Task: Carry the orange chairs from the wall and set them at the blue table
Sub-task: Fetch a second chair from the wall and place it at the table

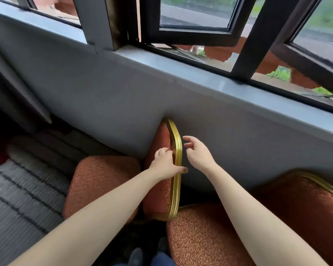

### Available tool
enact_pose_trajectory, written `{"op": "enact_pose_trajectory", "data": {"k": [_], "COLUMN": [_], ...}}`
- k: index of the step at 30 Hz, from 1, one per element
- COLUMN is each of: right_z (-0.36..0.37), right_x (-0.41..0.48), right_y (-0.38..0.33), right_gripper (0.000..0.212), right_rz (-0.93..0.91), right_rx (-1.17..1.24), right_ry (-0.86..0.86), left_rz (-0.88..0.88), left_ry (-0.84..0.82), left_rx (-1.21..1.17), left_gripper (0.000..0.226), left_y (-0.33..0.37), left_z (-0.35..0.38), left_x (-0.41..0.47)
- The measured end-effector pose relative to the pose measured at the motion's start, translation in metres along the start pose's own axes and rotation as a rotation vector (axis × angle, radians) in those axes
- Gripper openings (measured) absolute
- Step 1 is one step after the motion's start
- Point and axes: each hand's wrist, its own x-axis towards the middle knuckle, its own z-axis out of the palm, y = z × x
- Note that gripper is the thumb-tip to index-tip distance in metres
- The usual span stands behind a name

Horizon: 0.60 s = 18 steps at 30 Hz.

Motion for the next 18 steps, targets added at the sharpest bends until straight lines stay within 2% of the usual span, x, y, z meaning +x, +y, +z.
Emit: {"op": "enact_pose_trajectory", "data": {"k": [3, 7, 14, 18], "right_z": [0.000, -0.002, 0.002, 0.007], "right_x": [0.017, 0.032, 0.047, 0.056], "right_y": [0.003, 0.010, -0.005, -0.028], "right_gripper": [0.053, 0.060, 0.049, 0.048], "right_rz": [-0.057, -0.139, -0.326, -0.445], "right_rx": [0.019, 0.017, -0.114, -0.222], "right_ry": [-0.071, -0.078, -0.029, -0.068], "left_rz": [-0.053, -0.072, -0.082, -0.082], "left_ry": [0.019, 0.051, 0.073, 0.087], "left_rx": [-0.009, 0.012, 0.070, 0.107], "left_gripper": [0.092, 0.077, 0.078, 0.053], "left_y": [0.001, 0.000, -0.003, -0.013], "left_z": [0.010, 0.015, -0.003, -0.029], "left_x": [0.009, 0.012, 0.010, 0.002]}}
